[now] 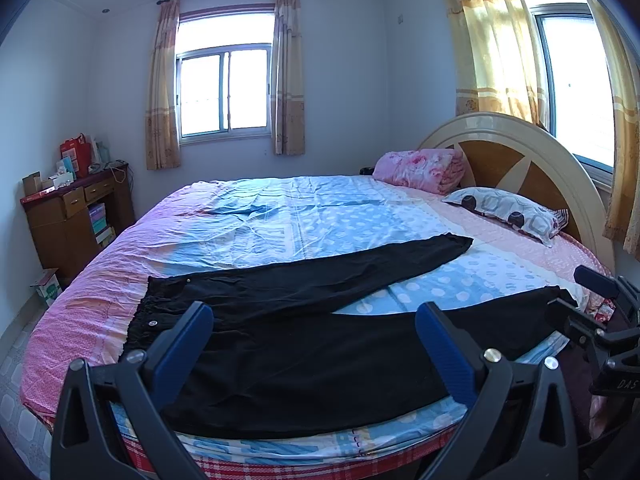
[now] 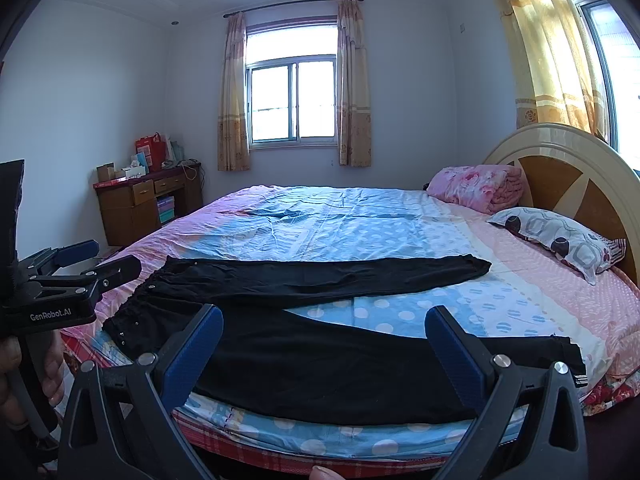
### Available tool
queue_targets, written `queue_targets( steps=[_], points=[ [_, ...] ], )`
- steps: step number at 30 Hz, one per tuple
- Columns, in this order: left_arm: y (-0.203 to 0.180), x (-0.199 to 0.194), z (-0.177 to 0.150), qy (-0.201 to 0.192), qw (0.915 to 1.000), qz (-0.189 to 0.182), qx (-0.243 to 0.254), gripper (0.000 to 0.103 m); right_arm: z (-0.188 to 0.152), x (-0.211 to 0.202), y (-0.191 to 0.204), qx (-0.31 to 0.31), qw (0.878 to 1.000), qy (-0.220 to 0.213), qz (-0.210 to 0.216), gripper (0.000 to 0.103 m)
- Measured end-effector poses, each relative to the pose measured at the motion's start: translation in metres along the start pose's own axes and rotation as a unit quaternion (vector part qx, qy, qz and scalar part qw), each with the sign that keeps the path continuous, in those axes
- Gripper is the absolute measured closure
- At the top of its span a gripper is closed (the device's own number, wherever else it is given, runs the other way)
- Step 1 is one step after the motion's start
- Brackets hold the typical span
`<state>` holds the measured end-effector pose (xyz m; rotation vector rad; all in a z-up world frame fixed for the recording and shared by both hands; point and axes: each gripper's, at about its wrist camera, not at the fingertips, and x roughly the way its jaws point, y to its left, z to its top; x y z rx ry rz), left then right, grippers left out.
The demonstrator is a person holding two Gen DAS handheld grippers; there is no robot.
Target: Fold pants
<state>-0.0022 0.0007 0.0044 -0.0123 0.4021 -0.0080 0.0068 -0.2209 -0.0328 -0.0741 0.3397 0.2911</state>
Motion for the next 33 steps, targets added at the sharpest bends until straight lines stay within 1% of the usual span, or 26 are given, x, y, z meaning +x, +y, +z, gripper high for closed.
queue_targets(
  steps=[33],
  points=[
    [-0.0007, -0.0005, -0.0005, 0.000, 1.0000, -0.001, 0.000, 0.000, -0.0026, 0.0021, 0.0013, -0.002, 1.000, 0.006, 0.002, 0.001]
  ],
)
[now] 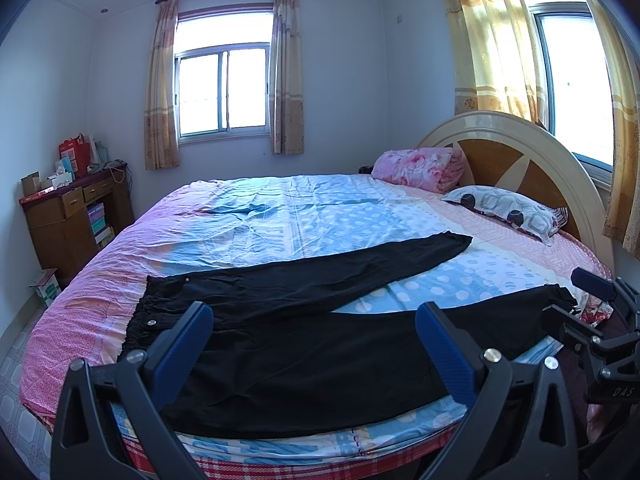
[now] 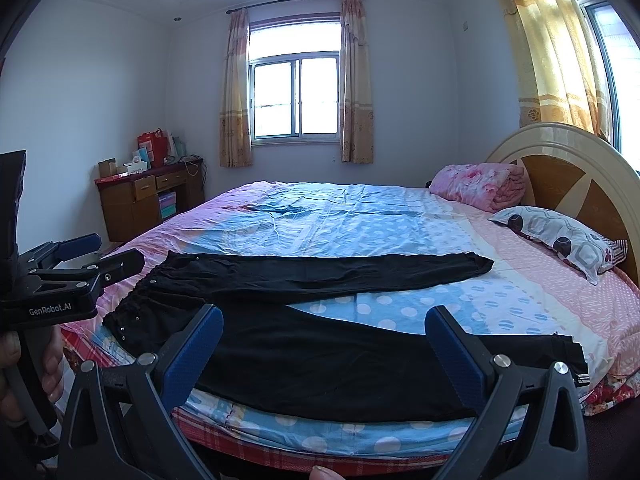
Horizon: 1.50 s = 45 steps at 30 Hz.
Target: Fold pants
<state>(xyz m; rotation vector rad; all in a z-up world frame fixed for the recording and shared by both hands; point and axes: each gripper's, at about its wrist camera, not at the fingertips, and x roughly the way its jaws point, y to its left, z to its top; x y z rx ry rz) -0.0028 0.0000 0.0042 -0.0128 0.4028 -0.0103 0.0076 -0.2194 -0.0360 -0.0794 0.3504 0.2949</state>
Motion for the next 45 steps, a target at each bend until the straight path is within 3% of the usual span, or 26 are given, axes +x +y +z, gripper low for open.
queue_targets(
  steps=[27, 38, 42, 45],
  points=[
    [0.000, 0.005, -0.006, 0.006, 1.0000, 0.000, 0.001, 0.000, -0.003, 0.002, 0.002, -0.004, 1.000, 0.005, 0.000, 0.001],
    [0.006, 0.035, -0.022, 0.042, 0.9991, -0.005, 0.005, 0.000, -0.012, 0.021, -0.006, -0.005, 1.000, 0.030, -0.004, 0.001],
    [0.026, 0.064, -0.034, 0.060, 0.9981, 0.014, 0.008, 0.000, -0.023, 0.039, -0.017, -0.005, 0.999, 0.052, -0.009, 0.001],
    [0.070, 0.096, -0.046, 0.084, 0.9945, 0.063, -0.010, 0.000, -0.031, 0.048, -0.024, -0.003, 0.998, 0.057, -0.011, 0.001]
  ],
)
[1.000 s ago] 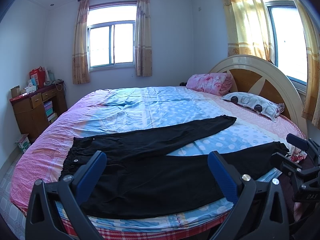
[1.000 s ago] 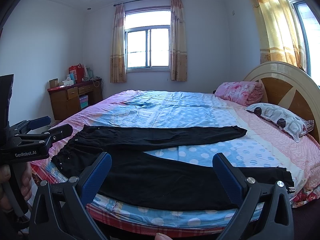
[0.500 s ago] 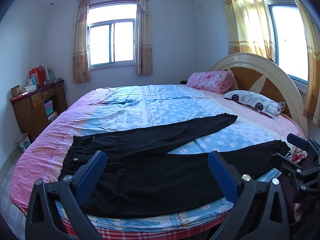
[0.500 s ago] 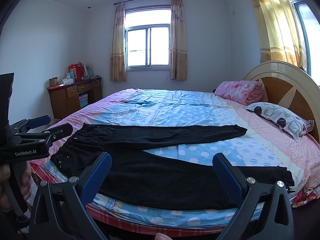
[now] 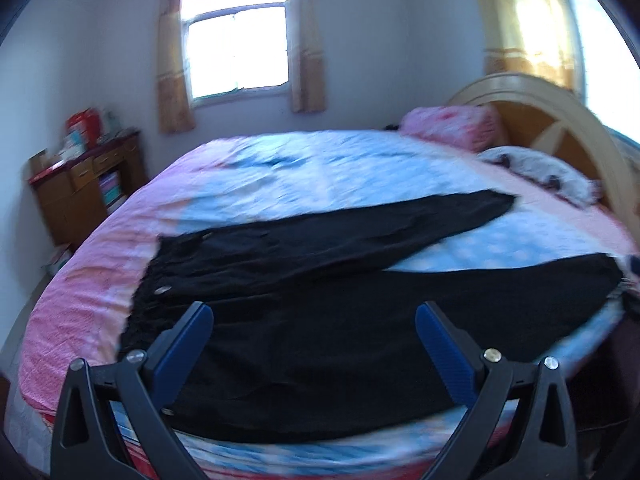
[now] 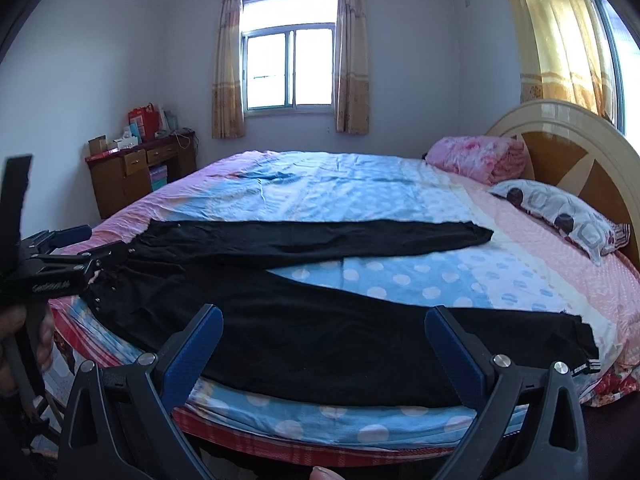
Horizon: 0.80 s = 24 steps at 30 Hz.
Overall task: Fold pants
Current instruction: 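Lower the left gripper onto the black pants waistband and close it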
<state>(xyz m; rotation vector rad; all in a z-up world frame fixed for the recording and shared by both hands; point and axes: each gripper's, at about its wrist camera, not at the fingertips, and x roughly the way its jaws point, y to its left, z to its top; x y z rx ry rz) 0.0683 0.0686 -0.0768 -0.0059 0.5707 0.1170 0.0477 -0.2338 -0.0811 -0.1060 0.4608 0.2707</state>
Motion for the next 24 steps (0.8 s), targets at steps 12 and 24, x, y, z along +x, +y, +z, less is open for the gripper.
queue_targets(
  steps=[12, 24],
  points=[
    [0.158, 0.130, 0.044, 0.078, 0.9912, 0.093, -0.053, 0.001, -0.032, 0.057, -0.010, -0.001, 1.000, 0.028, -0.011, 0.001],
    [0.207, 0.297, 0.081, 0.195, 0.9744, 0.094, -0.059, 0.033, -0.026, 0.125, -0.041, 0.040, 0.993, 0.110, -0.033, 0.001]
  ],
)
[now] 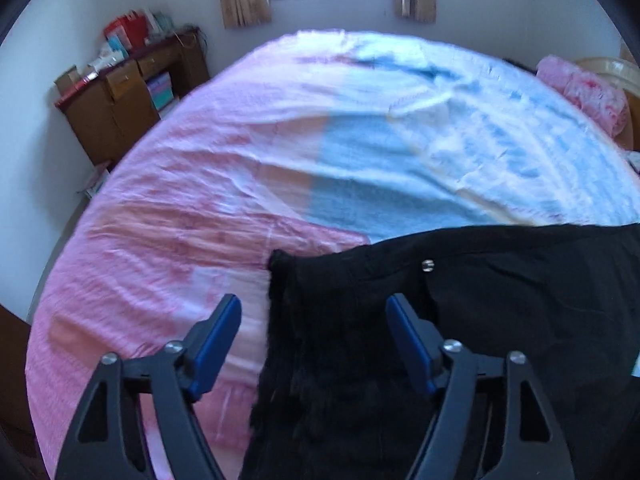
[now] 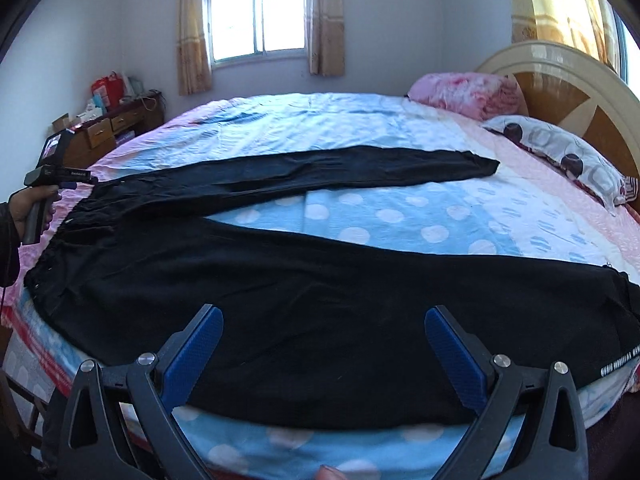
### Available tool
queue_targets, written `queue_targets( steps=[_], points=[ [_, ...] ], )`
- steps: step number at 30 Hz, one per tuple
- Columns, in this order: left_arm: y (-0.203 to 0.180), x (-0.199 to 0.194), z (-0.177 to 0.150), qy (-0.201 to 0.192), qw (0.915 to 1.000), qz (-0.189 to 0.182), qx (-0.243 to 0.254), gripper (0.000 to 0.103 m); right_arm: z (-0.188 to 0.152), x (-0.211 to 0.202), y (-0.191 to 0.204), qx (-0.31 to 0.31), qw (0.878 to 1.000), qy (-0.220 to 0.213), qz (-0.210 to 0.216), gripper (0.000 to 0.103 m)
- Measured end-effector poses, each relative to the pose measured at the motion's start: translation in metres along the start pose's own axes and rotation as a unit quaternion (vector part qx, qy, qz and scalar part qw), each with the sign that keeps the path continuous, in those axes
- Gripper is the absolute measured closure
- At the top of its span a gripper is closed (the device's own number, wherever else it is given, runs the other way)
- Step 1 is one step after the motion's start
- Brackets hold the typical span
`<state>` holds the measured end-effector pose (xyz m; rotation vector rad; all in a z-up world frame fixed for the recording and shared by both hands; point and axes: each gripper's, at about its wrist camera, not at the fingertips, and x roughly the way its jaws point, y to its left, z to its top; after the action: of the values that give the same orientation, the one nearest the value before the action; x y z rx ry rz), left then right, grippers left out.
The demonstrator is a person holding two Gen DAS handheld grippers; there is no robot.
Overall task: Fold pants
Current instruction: 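Lower the left gripper onto the black pants waistband and close it, then move the right gripper to the pant leg hem and close on it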
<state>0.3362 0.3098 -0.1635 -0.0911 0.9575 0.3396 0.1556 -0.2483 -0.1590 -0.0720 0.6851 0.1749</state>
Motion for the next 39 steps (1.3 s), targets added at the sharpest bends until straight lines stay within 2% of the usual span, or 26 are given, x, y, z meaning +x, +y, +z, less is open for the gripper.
queue_targets(
  steps=[1, 2, 9, 14, 16, 18, 19, 23, 30, 34, 39],
  points=[
    [0.000, 0.010, 0.002, 0.012, 0.9999, -0.009, -0.004, 0.041, 0.006, 0.005, -0.008, 0.010, 1.000, 0.007, -0.003, 0.001],
    [0.000, 0.016, 0.003, 0.018, 0.9997, -0.016, -0.007, 0.044, 0.011, 0.008, -0.015, 0.021, 1.000, 0.010, -0.007, 0.001],
    [0.000, 0.028, 0.005, 0.027, 0.9988, -0.041, 0.000, 0.049, 0.054, 0.033, -0.080, 0.083, 0.996, 0.023, -0.008, 0.001],
    [-0.007, 0.029, 0.012, 0.040, 0.9975, -0.053, 0.026, 0.071, 0.103, 0.055, -0.147, 0.131, 0.991, 0.027, -0.011, 0.001],
    [-0.012, 0.029, 0.014, 0.042, 0.9971, -0.053, 0.035, 0.075, 0.125, 0.067, -0.172, 0.136, 0.990, 0.026, -0.023, 0.005],
    [-0.014, 0.031, 0.014, 0.042, 0.9971, -0.048, 0.042, 0.075, 0.148, 0.085, -0.194, 0.133, 0.990, 0.038, -0.036, 0.022],
    [-0.015, 0.033, 0.012, 0.041, 0.9971, -0.047, 0.044, 0.075, 0.160, 0.097, -0.206, 0.132, 0.989, 0.044, -0.045, 0.034],
    [-0.012, 0.034, 0.012, 0.039, 0.9968, -0.053, 0.045, 0.075, 0.199, 0.140, -0.248, 0.137, 0.986, 0.059, -0.069, 0.035],
    [-0.011, 0.037, 0.011, 0.037, 0.9959, -0.065, 0.050, 0.074, 0.255, 0.233, -0.293, 0.148, 0.982, 0.095, -0.071, 0.035],
    [-0.009, 0.037, 0.009, 0.037, 0.9955, -0.073, 0.048, 0.074, 0.272, 0.280, -0.306, 0.142, 0.981, 0.115, -0.072, 0.035],
    [-0.011, 0.037, 0.008, 0.031, 0.9961, -0.065, 0.052, 0.074, 0.284, 0.331, -0.318, 0.134, 0.979, 0.139, -0.066, 0.035]
  ],
)
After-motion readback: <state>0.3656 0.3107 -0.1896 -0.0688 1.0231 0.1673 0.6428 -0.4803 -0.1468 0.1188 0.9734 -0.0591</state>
